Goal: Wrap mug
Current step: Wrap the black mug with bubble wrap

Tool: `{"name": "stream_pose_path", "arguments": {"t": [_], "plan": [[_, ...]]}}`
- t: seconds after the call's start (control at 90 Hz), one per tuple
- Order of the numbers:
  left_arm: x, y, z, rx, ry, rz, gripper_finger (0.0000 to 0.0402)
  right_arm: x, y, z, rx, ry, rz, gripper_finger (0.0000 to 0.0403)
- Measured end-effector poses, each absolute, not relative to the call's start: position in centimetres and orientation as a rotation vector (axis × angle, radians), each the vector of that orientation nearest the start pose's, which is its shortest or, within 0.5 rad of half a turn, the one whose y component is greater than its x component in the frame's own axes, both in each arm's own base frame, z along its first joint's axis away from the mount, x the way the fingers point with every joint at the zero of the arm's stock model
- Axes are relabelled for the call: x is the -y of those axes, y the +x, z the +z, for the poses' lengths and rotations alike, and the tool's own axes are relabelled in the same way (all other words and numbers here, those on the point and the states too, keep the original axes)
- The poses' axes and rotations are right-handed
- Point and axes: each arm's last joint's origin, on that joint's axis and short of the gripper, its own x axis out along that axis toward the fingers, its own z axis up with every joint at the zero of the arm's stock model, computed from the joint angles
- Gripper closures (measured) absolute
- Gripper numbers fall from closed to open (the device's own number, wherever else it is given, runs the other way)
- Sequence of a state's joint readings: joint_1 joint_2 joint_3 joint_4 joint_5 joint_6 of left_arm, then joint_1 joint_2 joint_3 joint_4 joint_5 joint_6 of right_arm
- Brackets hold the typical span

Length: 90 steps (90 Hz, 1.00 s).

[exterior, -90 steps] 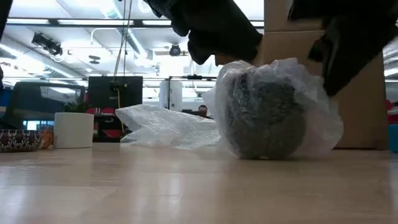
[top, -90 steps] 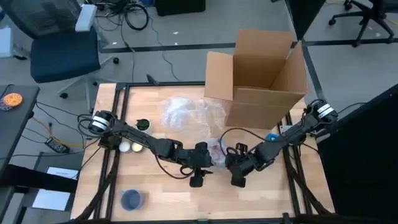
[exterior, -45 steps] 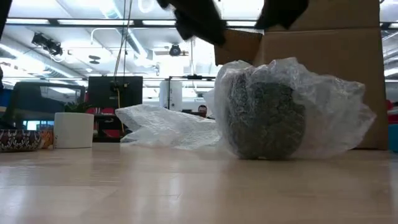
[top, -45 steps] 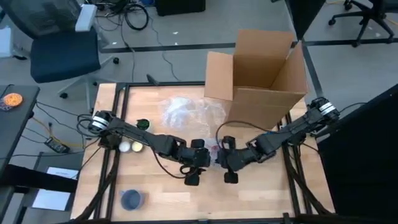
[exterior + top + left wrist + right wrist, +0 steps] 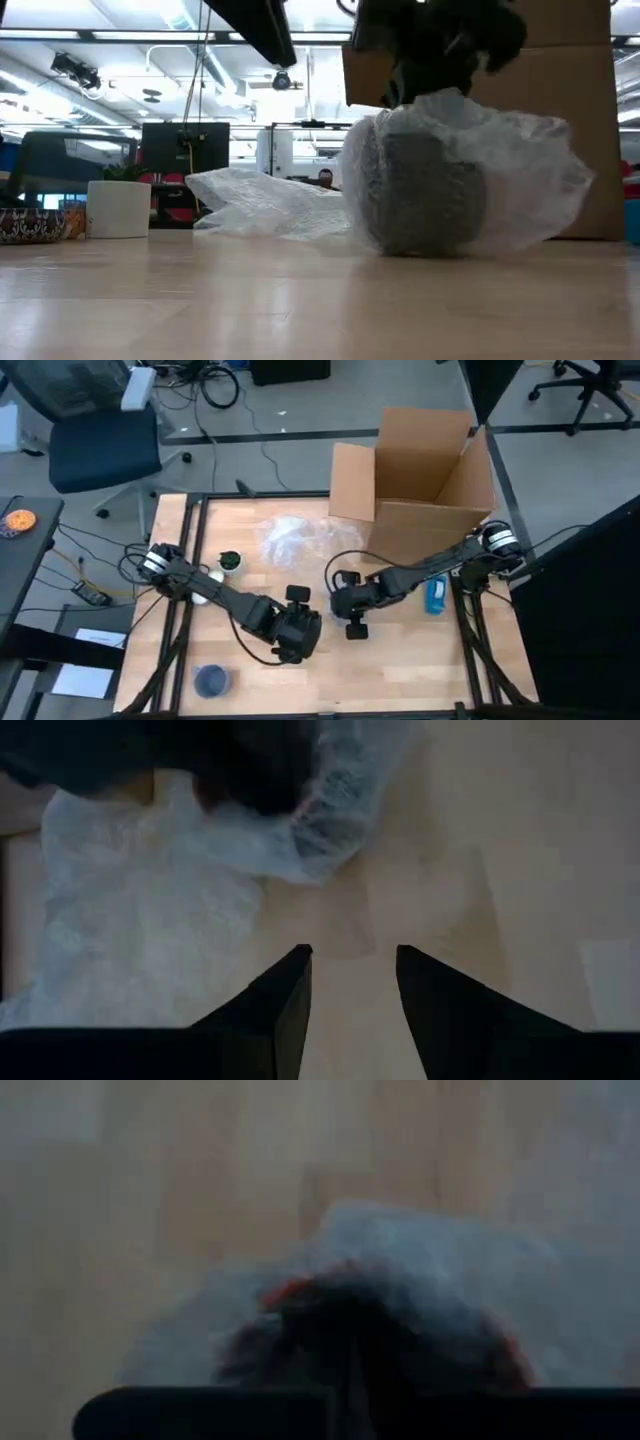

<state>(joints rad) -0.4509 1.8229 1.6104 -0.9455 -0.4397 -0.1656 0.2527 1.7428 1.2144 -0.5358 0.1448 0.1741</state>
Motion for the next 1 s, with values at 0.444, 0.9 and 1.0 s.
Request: {"name": "stream_pose_path", "arguments": {"t": [0.444,0.9,1.0], "plan": [[12.9,34.6,25.2,-1.106,0.435,0.109,0.027,-7.0,33.7,19.0,-1.106,-0.009,-0.013,0.0403],[9.1,37.5,20.0,-0.829,0.203,-0.018,0.027,-8.2,32.5,19.3,-1.169,-0.007,0.042,0.0403],[9.3,37.6,19.0,-0.705,0.124,-0.177,0.027,-8.2,31.8,19.0,-1.256,0.038,0.045,0.0403]]}}
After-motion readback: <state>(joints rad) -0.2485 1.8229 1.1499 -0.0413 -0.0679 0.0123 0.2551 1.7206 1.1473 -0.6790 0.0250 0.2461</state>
